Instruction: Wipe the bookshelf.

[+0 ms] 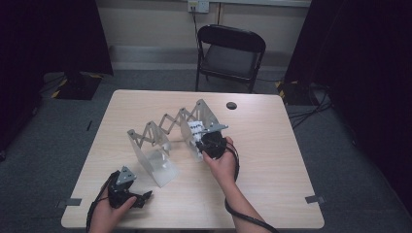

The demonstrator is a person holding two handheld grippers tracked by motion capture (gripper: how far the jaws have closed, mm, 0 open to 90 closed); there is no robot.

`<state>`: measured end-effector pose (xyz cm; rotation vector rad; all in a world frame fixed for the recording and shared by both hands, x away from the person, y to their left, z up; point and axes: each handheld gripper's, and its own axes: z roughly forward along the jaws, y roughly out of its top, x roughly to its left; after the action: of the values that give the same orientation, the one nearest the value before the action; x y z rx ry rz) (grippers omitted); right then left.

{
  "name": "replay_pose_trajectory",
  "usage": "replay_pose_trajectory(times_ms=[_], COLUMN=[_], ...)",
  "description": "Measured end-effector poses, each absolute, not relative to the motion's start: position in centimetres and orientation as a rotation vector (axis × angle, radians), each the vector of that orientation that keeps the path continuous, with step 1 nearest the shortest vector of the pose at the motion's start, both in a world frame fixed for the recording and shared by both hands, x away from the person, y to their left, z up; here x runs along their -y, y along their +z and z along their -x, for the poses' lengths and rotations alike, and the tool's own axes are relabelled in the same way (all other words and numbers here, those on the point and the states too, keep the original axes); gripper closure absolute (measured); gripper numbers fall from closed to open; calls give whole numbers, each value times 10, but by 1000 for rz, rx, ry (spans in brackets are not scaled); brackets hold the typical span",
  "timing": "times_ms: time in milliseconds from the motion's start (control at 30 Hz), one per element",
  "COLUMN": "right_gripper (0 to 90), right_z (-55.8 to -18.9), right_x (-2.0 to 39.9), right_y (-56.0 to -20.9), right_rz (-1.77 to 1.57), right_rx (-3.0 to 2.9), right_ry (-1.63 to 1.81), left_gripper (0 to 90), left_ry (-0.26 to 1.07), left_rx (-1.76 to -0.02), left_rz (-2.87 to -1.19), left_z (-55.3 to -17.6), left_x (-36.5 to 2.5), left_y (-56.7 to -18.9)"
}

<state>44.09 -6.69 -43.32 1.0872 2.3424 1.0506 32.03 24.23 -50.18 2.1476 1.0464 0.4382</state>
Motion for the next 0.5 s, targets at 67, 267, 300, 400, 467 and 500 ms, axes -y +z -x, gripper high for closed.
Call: replay_pose_trajectory(times_ms=[67, 267, 300, 400, 467, 500], right_gripper=[773, 767, 765, 743, 711, 711], right_z=[-440, -437, -437, -435, -435, -435], right_x=[67, 69, 70, 74, 78, 78], right_y=[-439, -457, -460, -468, -473, -473], right_rz=[-1086, -1105, -1114, -1135, -1149, -1149], right_rx=[-2358, -2395, -2398, -2402, -2402, -2402], right_ry=[1036, 991, 986, 968, 982, 982], left_gripper=[2, 2, 2, 2, 2, 2], left_ry=[438, 438, 438, 439, 437, 437], left_rx=[-1046, -1046, -1046, -1045, -1047, -1047], left_rz=[-2149, -2148, -2148, -2149, -2145, -2145], left_z=[-320, -320, -320, -320, -320, -320], left_x=[-242, -242, -242, -242, -242, -242], left_y=[-502, -502, -502, -502, -502, -502])
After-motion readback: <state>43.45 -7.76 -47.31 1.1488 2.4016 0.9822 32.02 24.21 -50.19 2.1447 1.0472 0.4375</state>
